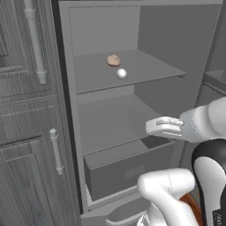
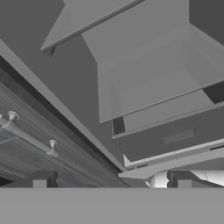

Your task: Pick the egg and butter from the fridge and place them by the bowl for mixing.

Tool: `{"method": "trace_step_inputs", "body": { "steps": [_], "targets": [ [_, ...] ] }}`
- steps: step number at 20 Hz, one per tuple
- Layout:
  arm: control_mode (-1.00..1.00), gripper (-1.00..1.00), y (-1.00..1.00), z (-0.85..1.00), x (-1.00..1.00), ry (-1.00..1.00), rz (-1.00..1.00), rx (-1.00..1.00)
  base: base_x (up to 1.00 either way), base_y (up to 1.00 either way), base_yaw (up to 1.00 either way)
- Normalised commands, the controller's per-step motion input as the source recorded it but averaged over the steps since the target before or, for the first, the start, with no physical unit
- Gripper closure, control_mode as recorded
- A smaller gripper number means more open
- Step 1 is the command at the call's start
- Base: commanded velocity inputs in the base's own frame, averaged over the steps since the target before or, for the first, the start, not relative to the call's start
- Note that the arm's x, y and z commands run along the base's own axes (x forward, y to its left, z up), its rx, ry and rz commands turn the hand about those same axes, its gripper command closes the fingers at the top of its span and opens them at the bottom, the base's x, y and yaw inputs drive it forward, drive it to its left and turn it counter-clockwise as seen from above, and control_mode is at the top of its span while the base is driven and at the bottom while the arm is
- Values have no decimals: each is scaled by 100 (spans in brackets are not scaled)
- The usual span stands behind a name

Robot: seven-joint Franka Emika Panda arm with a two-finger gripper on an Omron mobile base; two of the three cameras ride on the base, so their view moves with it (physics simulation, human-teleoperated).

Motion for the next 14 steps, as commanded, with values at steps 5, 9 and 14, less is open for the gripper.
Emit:
{"method": "trace_step_inputs", "body": {
  "steps": [5, 9, 14],
  "targets": [
    [-100, -100, -4, 60, 52, 16, -19, 2, 0, 0, 0],
    [-100, -100, 0, 77, 58, 20, -16, 0, 0, 0, 0],
    [-100, -100, 0, 54, 52, 11, -7, -6, 0, 0, 0]
  ]
}}
